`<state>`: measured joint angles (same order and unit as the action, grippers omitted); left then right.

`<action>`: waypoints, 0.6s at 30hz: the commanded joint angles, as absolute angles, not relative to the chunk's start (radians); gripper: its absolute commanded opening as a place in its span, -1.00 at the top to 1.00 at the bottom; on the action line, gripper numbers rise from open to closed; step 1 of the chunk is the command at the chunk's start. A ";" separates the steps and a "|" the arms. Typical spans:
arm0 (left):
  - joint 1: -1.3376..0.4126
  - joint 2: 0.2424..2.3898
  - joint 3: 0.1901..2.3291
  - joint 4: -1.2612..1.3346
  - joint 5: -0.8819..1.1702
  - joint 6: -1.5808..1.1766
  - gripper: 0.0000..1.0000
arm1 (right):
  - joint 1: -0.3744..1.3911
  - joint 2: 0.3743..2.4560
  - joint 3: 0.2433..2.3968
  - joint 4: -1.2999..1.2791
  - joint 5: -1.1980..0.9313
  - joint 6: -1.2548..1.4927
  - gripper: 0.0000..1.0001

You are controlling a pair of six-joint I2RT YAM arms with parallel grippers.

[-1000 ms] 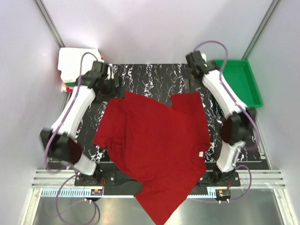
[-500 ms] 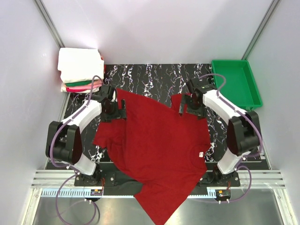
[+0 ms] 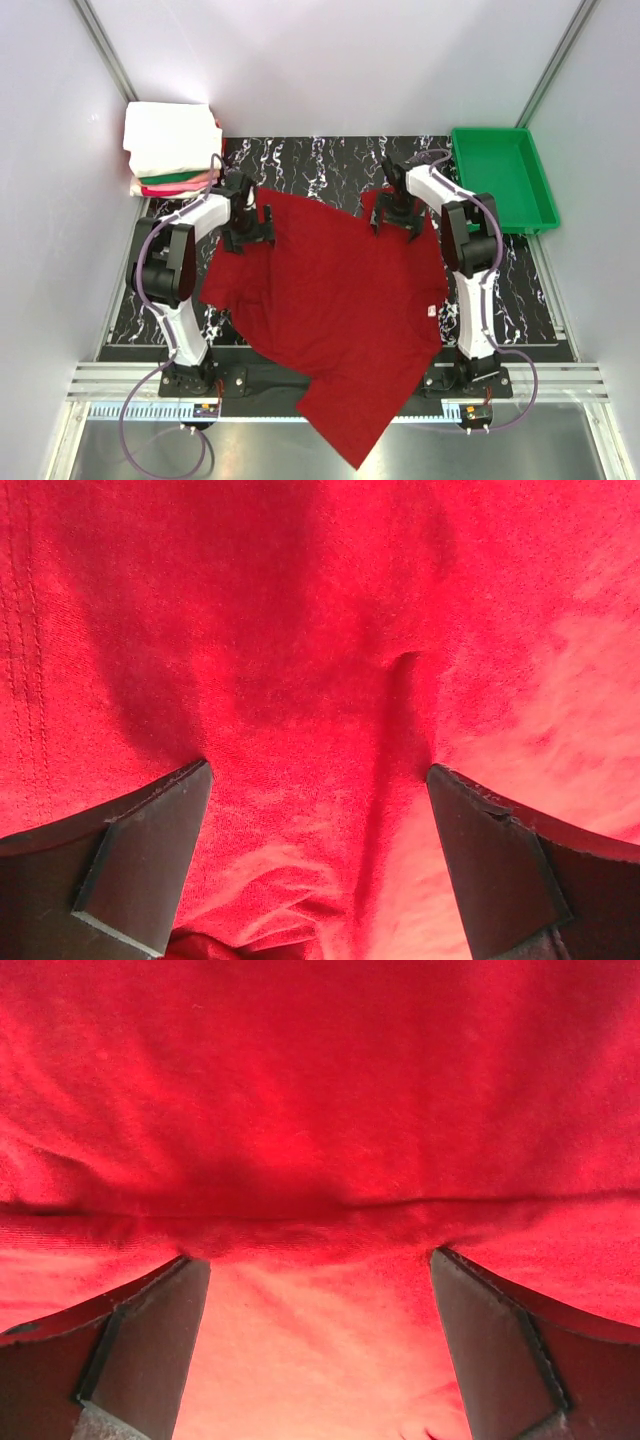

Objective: Fold and stack the t-shirts
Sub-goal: Flatten the tshirt out

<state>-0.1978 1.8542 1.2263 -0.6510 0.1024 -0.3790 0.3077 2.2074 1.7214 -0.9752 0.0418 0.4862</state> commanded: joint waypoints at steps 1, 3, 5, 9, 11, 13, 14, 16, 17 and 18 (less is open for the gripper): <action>-0.164 1.919 1.296 -0.623 0.115 -0.391 -0.97 | 0.262 2.347 1.906 -0.968 0.071 0.459 -0.93; -0.155 1.966 1.363 -0.638 0.127 -0.387 -0.97 | 0.241 2.440 2.081 -1.026 0.074 0.445 -0.93; -0.149 2.018 1.422 -0.652 0.130 -0.385 -0.97 | 0.227 2.540 2.277 -1.078 0.077 0.422 -0.93; -0.144 2.097 1.560 -0.704 0.141 -0.380 -0.97 | 0.207 2.709 2.609 -1.141 0.057 0.381 -0.94; -0.144 2.129 1.650 -0.735 0.141 -0.380 -0.97 | 0.198 2.746 2.680 -1.096 0.020 0.371 -0.95; -0.144 2.135 1.696 -0.765 0.143 -0.388 -0.96 | 0.183 2.737 2.659 -1.022 -0.038 0.370 -0.95; -0.144 2.122 1.697 -0.773 0.146 -0.391 -0.96 | 0.178 2.715 2.625 -0.946 -0.057 0.367 -0.94; -0.144 2.085 1.677 -0.782 0.141 -0.399 -0.95 | 0.176 2.698 2.605 -0.881 -0.080 0.342 -0.94; -0.146 2.027 1.628 -0.784 0.118 -0.399 -0.95 | 0.176 2.688 2.605 -0.838 -0.083 0.322 -0.93; -0.144 1.985 1.596 -0.779 0.103 -0.400 -0.95 | 0.176 2.681 2.612 -0.822 -0.090 0.307 -0.94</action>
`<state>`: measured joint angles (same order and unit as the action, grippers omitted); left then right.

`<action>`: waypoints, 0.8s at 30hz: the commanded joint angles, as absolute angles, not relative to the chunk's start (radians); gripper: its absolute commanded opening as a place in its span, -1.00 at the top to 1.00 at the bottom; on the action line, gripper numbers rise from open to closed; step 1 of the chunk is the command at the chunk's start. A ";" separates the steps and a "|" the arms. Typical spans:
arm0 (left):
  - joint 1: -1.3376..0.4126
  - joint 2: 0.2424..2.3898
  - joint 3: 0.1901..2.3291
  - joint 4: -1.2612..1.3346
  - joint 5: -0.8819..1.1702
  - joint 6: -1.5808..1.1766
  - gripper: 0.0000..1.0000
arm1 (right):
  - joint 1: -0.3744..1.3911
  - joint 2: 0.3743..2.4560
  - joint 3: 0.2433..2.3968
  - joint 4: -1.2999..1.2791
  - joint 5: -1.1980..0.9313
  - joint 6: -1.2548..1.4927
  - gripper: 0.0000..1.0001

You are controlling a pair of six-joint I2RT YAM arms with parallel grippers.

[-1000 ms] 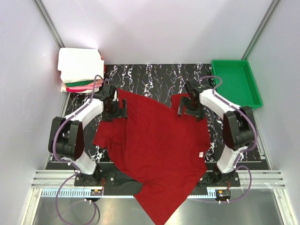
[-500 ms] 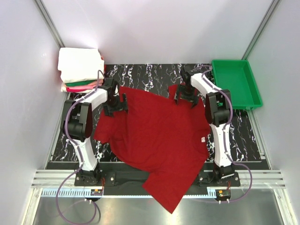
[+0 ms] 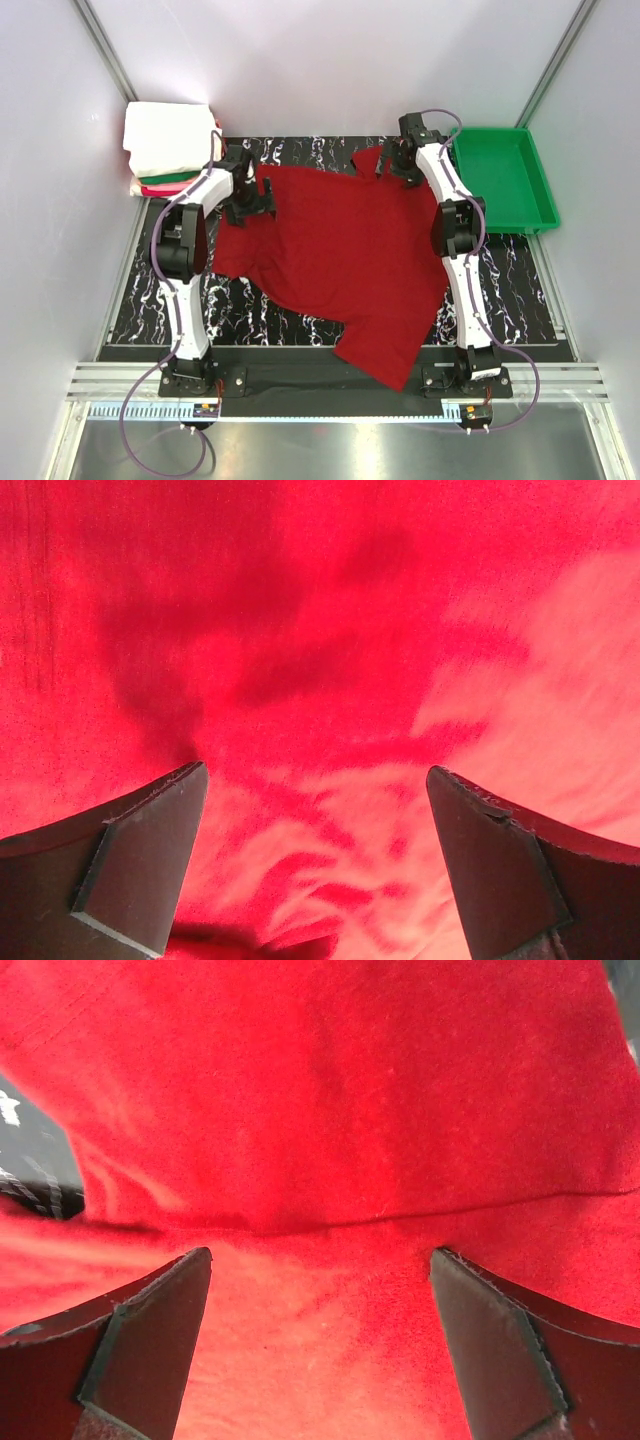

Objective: Fold and stack the t-shirts
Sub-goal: Flatten the tshirt out

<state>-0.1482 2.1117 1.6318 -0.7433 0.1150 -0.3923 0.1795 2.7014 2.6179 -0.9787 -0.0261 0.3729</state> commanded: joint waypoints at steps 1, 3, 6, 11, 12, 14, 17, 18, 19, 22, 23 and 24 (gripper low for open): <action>-0.144 1.892 1.545 -0.772 0.091 -0.402 -0.95 | 0.176 2.672 2.618 -0.818 -0.098 0.295 -0.94; -0.144 1.798 1.419 -0.752 0.043 -0.406 -0.96 | 0.176 2.622 2.617 -0.822 -0.094 0.288 -0.94; -0.144 1.634 1.261 -0.743 0.002 -0.429 -0.92 | 0.181 2.489 2.513 -0.810 -0.115 0.317 -0.94; -0.141 1.401 1.008 -0.628 0.026 -0.515 -0.83 | 0.186 2.237 2.287 -0.817 -0.112 0.348 -0.99; -0.141 1.376 0.944 -0.609 0.034 -0.529 -0.82 | 0.187 2.208 2.264 -0.837 -0.112 0.354 -1.00; -0.140 1.327 0.893 -0.562 0.055 -0.564 -0.76 | 0.186 2.108 2.166 -0.894 -0.117 0.388 -0.99; -0.135 1.309 0.810 -0.505 0.064 -0.598 -0.60 | 0.199 1.918 1.895 -0.849 -0.152 0.431 -0.98; -0.133 1.305 0.795 -0.488 0.064 -0.600 -0.57 | 0.216 1.863 1.819 -0.822 -0.169 0.437 -0.98; -0.130 1.301 0.761 -0.471 0.069 -0.603 -0.54 | 0.227 1.762 1.677 -0.774 -0.178 0.452 -0.98; -0.117 1.301 0.721 -0.422 0.055 -0.604 -0.49 | 0.262 1.599 1.484 -0.767 -0.212 0.462 -0.98; -0.114 1.305 0.718 -0.407 0.046 -0.600 -0.47 | 0.267 1.559 1.444 -0.772 -0.213 0.465 -0.97; -0.110 1.311 0.712 -0.400 0.038 -0.598 -0.43 | 0.276 1.521 1.406 -0.772 -0.228 0.465 -0.97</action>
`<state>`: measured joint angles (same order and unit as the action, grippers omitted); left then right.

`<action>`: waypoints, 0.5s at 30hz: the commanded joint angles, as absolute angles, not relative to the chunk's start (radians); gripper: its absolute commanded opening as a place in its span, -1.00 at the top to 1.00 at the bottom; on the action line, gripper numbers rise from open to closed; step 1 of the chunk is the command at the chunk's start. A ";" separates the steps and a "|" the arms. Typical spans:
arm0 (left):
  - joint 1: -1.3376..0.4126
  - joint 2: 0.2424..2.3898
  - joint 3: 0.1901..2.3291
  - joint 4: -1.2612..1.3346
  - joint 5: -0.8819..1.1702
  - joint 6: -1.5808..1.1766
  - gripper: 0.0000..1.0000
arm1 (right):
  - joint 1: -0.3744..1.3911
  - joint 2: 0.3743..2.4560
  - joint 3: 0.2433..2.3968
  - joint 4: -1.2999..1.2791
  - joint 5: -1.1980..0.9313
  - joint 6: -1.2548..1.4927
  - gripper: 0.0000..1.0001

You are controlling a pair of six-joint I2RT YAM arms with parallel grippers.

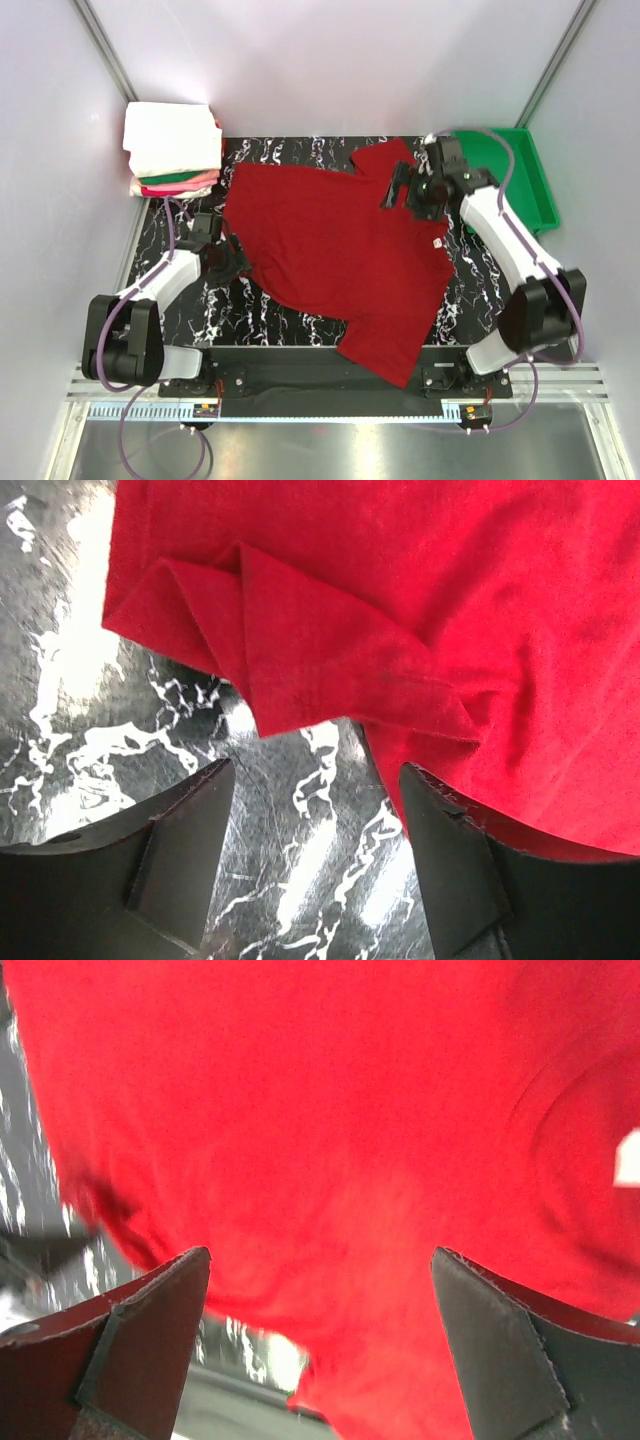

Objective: Fold and stack the t-shirts
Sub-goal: Flatten the tshirt out

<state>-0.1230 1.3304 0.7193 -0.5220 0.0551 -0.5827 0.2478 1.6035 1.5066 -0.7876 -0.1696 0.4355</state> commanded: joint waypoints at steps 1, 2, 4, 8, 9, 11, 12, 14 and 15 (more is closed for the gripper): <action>-0.106 1.322 0.709 -0.385 0.035 -0.597 -0.41 | 0.285 1.446 1.334 -0.773 -0.233 0.475 -0.97; -0.103 1.330 0.703 -0.379 0.034 -0.594 -0.40 | 0.288 1.407 1.300 -0.770 -0.236 0.483 -0.97; -0.092 1.345 0.698 -0.365 0.026 -0.594 -0.39 | 0.291 1.314 1.225 -0.781 -0.253 0.488 -0.97; -0.077 1.353 0.678 -0.328 0.026 -0.594 -0.31 | 0.291 1.217 1.183 -0.836 -0.230 0.474 -0.97; -0.077 1.364 0.680 -0.322 0.026 -0.592 -0.26 | 0.293 1.194 1.178 -0.842 -0.232 0.472 -0.97; -0.075 1.380 0.689 -0.322 0.035 -0.589 -0.22 | 0.293 1.180 1.164 -0.854 -0.230 0.465 -0.97; -0.075 1.396 0.692 -0.324 0.038 -0.588 -0.20 | 0.293 1.172 1.158 -0.856 -0.224 0.463 -0.97; -0.075 1.402 0.687 -0.313 0.044 -0.594 -0.15 | 0.293 1.170 1.144 -0.854 -0.225 0.465 -0.97; -0.075 1.402 0.681 -0.310 0.046 -0.595 -0.13 | 0.293 1.175 1.140 -0.854 -0.227 0.466 -0.98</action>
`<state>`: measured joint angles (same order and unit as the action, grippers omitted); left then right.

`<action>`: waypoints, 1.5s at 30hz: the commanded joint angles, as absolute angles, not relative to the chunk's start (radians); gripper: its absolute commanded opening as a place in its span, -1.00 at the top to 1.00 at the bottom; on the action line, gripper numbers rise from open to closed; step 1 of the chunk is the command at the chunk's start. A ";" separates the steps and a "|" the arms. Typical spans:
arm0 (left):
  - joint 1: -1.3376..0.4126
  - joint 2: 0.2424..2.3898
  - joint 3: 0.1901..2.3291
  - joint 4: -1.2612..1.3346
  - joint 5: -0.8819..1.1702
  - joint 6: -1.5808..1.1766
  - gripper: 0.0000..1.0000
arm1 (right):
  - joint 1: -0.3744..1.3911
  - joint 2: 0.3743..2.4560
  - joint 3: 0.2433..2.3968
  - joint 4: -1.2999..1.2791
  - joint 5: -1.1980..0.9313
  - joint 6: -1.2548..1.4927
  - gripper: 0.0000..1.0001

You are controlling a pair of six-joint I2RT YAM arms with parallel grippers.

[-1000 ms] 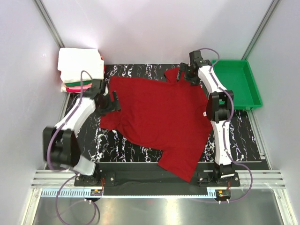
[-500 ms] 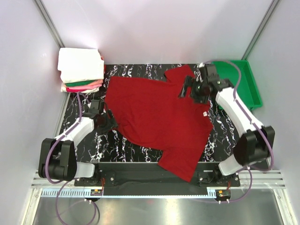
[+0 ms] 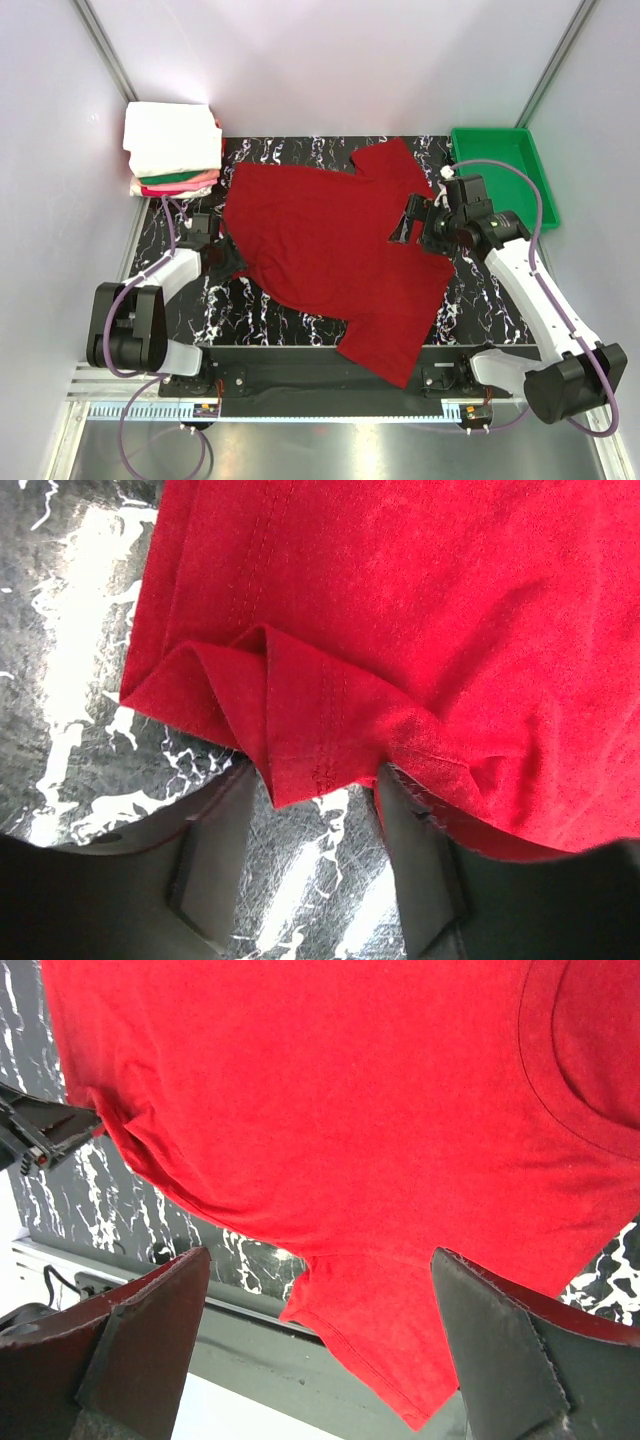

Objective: Fold and stack the t-shirts
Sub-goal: Flatten the tshirt out

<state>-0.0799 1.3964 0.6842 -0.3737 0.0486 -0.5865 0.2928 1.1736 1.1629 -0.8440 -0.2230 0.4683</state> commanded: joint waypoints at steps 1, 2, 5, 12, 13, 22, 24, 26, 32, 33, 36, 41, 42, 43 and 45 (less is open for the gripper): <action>-0.075 1.404 0.675 -0.299 0.052 -0.600 -0.07 | 0.293 1.178 1.137 -0.851 -0.229 0.469 -0.97; -0.075 1.404 0.672 -0.293 0.057 -0.601 -0.01 | 0.295 1.180 1.132 -0.847 -0.233 0.471 -0.97; -0.075 1.407 0.670 -0.288 0.063 -0.598 0.45 | 0.293 1.186 1.123 -0.838 -0.232 0.472 -0.97; -0.075 1.330 0.712 -0.411 0.063 -0.586 1.00 | 0.293 1.201 1.089 -0.841 -0.167 0.489 -0.98; -0.075 1.313 0.728 -0.435 0.060 -0.578 1.00 | 0.293 1.207 1.078 -0.839 -0.158 0.498 -0.99; -0.006 1.077 0.756 -0.687 0.084 -0.549 0.85 | 0.293 1.279 0.983 -0.795 -0.124 0.574 -0.99; 0.023 1.045 0.765 -0.739 0.138 -0.574 0.84 | 0.295 1.282 0.956 -0.779 -0.115 0.609 -0.99; 0.057 1.013 0.765 -0.794 0.181 -0.578 0.83 | 0.293 1.272 0.912 -0.750 -0.127 0.659 -1.00; 0.083 0.913 0.781 -0.958 0.206 -0.563 0.77 | 0.296 1.146 0.752 -0.733 -0.164 0.816 -0.99; 0.083 0.904 0.781 -0.974 0.206 -0.543 0.75 | 0.310 1.119 0.727 -0.733 -0.163 0.837 -0.99; 0.084 0.881 0.779 -1.023 0.177 -0.505 0.75 | 0.409 1.033 0.672 -0.776 -0.135 0.903 -0.99; 0.089 0.818 0.769 -1.052 0.170 -0.483 0.74 | 0.652 0.976 0.632 -0.868 -0.038 1.059 -0.97; 0.089 0.813 0.769 -1.058 0.166 -0.486 0.74 | 0.685 0.970 0.621 -0.874 -0.031 1.084 -0.94; 0.089 0.811 0.764 -1.057 0.164 -0.488 0.74 | 0.724 0.966 0.609 -0.876 -0.023 1.107 -0.93; 0.089 0.811 0.752 -1.048 0.173 -0.486 0.75 | 0.822 0.971 0.565 -0.870 -0.026 1.166 -0.89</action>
<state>0.0830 0.8223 0.7376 -1.0382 0.1577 -0.5091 0.7319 0.9775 0.6098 -0.8230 -0.0795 1.0252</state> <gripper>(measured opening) 0.125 0.955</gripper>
